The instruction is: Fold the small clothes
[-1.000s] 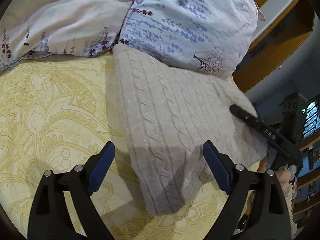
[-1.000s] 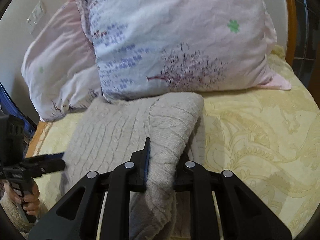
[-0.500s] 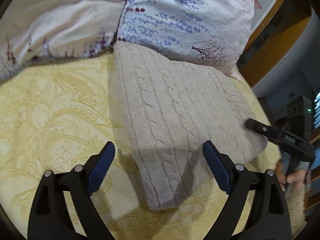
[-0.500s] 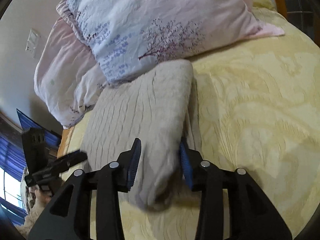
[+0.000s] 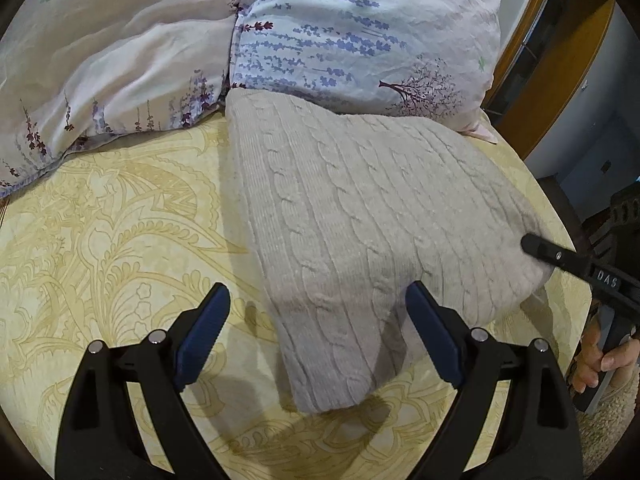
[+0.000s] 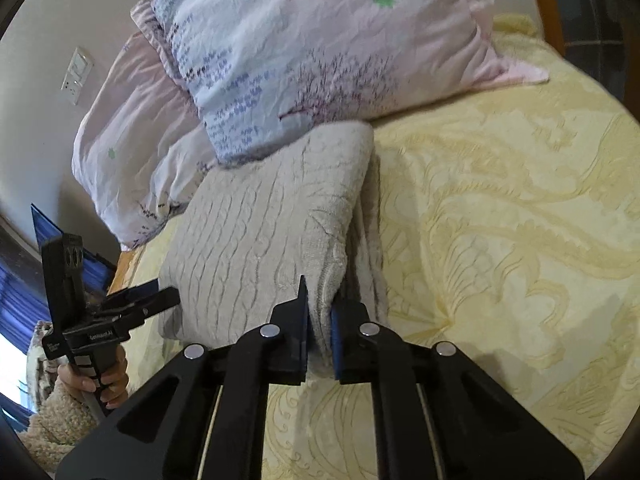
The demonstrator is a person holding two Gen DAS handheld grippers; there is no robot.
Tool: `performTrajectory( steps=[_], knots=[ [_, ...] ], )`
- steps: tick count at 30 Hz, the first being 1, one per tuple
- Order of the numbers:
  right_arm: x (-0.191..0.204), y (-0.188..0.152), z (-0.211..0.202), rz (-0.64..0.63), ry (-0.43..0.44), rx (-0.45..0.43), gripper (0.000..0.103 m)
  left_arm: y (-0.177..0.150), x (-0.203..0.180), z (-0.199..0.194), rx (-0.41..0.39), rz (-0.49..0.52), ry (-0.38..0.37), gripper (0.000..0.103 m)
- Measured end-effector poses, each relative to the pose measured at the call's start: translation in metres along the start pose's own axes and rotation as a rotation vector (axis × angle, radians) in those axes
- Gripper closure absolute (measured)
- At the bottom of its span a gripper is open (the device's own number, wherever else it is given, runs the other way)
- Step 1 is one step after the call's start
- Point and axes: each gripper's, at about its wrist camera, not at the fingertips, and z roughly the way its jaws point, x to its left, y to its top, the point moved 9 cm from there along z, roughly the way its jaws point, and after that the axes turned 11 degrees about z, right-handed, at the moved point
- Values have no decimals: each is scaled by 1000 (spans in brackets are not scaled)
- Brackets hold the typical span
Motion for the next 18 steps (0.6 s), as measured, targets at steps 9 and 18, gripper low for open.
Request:
performTrajectory(
  steps=[9,18],
  knots=[
    [-25,-6,13,39,-47,48,93,-4,1,6,6,-33,-64,13],
    [-22,34,-1,153,37,18,50,-1,25,9,-8,-174,-171,13]
  ],
)
